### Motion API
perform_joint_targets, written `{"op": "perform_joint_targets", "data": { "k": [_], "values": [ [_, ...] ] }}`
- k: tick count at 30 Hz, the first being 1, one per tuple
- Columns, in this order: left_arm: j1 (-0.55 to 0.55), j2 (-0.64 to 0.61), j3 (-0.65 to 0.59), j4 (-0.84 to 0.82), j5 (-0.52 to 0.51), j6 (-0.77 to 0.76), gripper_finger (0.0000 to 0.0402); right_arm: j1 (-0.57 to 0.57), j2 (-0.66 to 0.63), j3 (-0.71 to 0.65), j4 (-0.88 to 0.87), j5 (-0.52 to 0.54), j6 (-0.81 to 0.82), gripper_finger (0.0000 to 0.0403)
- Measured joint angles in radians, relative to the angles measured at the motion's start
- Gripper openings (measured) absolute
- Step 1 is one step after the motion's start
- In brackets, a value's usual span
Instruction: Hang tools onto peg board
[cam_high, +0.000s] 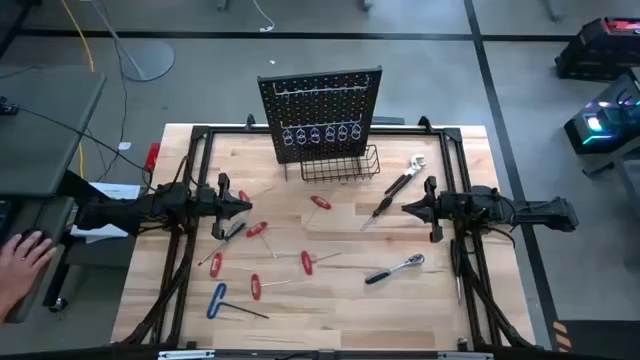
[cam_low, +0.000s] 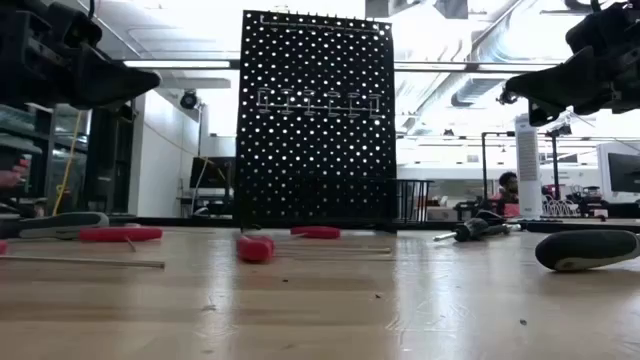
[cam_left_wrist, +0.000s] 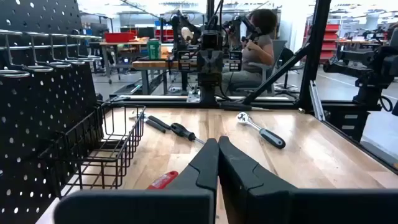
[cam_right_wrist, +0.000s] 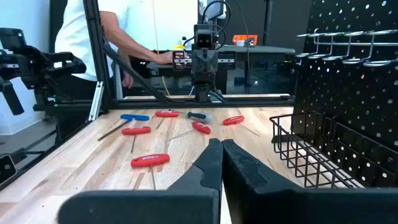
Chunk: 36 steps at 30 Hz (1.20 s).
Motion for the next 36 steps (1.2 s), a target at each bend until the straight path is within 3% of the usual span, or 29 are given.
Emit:
{"op": "perform_joint_targets", "data": {
  "k": [36],
  "values": [
    [0.000, 0.000, 0.000, 0.000, 0.000, 0.000, 0.0001, 0.000, 0.000, 0.000, 0.000, 0.000, 0.000, 0.0000]
  ]
}}
